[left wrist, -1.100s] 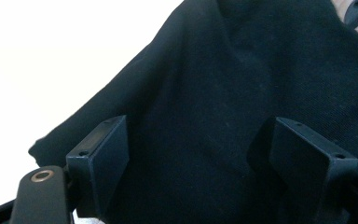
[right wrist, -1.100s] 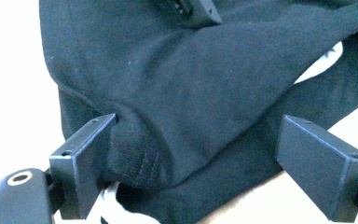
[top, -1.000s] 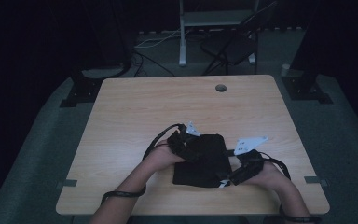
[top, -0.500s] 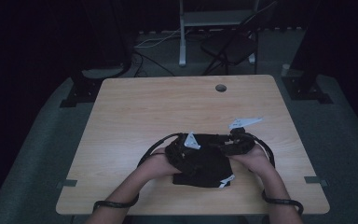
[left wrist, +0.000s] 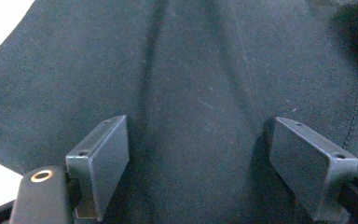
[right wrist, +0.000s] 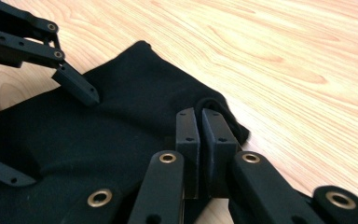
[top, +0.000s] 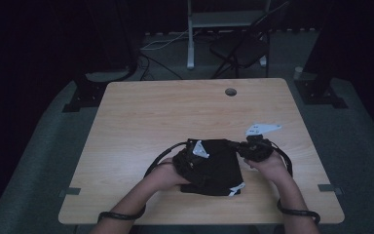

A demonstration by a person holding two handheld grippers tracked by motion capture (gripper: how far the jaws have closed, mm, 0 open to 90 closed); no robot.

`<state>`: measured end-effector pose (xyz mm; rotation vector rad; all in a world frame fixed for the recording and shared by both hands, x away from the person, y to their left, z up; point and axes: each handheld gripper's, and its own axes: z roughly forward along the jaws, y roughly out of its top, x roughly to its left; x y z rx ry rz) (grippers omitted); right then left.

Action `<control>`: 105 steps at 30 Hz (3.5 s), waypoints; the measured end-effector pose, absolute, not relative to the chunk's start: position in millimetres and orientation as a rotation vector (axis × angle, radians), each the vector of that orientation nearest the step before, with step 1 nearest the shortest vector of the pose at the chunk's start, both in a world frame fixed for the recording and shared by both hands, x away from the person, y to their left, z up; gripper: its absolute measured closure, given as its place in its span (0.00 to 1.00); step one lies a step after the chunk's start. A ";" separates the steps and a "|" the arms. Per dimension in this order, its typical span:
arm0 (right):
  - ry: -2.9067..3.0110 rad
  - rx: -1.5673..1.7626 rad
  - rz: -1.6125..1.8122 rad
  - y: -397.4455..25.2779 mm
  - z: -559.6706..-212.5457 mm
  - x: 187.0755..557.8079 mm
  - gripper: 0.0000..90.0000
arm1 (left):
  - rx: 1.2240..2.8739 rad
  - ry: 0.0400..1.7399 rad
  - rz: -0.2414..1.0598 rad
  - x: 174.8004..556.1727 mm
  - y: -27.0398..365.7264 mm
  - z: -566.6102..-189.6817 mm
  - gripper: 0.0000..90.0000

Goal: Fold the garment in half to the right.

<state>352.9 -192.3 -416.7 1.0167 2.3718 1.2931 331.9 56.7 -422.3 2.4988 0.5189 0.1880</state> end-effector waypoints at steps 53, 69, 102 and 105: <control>2.705 0.499 1.240 -183.0 -429.7 288.7 0.15 | 2.463 0.477 0.126 321.8 81.8 -414.3 0.14; 2.741 0.505 1.110 -162.7 -443.8 301.5 0.04 | 2.424 0.529 0.138 324.0 97.5 -426.0 0.14; 2.627 0.665 1.090 -150.2 -435.7 335.0 0.02 | 2.374 0.612 0.189 344.8 135.8 -433.2 0.10; 2.631 0.690 1.137 -153.6 -439.2 338.2 0.02 | 2.379 0.621 0.184 344.5 135.2 -432.4 0.10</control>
